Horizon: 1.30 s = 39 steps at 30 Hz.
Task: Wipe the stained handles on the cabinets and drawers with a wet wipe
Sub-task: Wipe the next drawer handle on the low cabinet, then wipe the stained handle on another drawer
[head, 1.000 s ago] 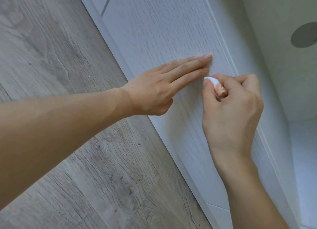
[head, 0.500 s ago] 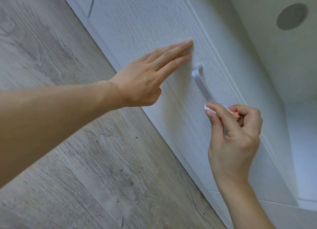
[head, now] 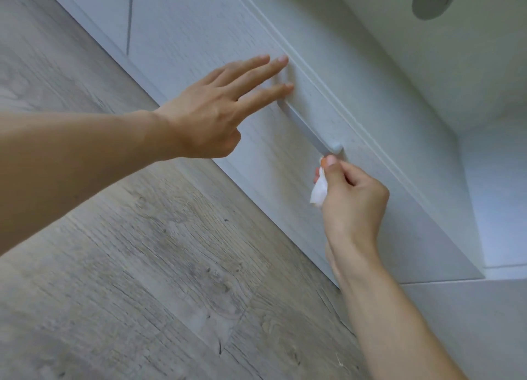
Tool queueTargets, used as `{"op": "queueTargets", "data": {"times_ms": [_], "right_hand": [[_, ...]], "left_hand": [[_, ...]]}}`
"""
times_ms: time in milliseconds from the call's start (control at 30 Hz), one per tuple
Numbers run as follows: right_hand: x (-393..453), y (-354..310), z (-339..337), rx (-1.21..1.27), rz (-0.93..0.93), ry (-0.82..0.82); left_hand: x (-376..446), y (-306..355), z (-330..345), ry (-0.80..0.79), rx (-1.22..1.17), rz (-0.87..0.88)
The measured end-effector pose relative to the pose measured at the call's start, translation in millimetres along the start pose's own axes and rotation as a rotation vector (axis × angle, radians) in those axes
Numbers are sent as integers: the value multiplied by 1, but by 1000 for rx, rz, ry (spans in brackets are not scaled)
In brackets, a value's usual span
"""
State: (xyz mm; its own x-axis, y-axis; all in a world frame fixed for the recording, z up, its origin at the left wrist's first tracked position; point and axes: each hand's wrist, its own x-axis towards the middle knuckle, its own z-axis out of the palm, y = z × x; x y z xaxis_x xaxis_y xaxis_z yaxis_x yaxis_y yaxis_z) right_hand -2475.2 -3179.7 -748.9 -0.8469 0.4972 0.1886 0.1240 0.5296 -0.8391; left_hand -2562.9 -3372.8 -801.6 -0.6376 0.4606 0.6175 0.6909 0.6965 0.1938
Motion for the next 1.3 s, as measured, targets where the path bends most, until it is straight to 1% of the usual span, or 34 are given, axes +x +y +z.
{"op": "queueTargets", "data": {"times_ms": [67, 133, 200, 300, 467, 567, 667, 733, 767, 833, 967, 1067, 1167, 1300], "right_hand": [[-2, -3, 3, 75, 39, 53], [-1, -7, 3, 119, 37, 114], [-1, -13, 4, 163, 45, 139], [-7, -19, 4, 147, 17, 87], [-3, -50, 8, 202, -160, 16], [12, -76, 26, 199, -192, -109], [19, -104, 51, 121, -206, -349], [17, -129, 64, 67, -166, -514], [15, -144, 67, 42, -155, -571], [13, -176, 71, -10, -172, -659], [17, -246, 69, -86, -133, -808], [23, -304, 61, -126, -124, -874], [30, -365, 47, -169, -151, -886], [40, -440, 28, -242, -137, -878]], "left_hand": [[1, 0, -5, -34, 19, 29], [1, 0, -8, -66, 31, 31], [1, 0, -9, -88, 44, 35], [3, -3, -11, -90, 75, 60], [3, -18, -23, -159, 157, 69], [2, -34, -44, -213, 199, -23], [-1, -40, -71, -292, 209, -163], [-3, -41, -97, -345, 173, -298], [-4, -41, -113, -363, 160, -363], [-6, -43, -146, -410, 177, -468], [5, -44, -212, -517, 220, -575], [27, -44, -265, -553, 204, -647], [51, -43, -323, -574, 177, -712], [81, -49, -402, -602, 157, -751]]}}
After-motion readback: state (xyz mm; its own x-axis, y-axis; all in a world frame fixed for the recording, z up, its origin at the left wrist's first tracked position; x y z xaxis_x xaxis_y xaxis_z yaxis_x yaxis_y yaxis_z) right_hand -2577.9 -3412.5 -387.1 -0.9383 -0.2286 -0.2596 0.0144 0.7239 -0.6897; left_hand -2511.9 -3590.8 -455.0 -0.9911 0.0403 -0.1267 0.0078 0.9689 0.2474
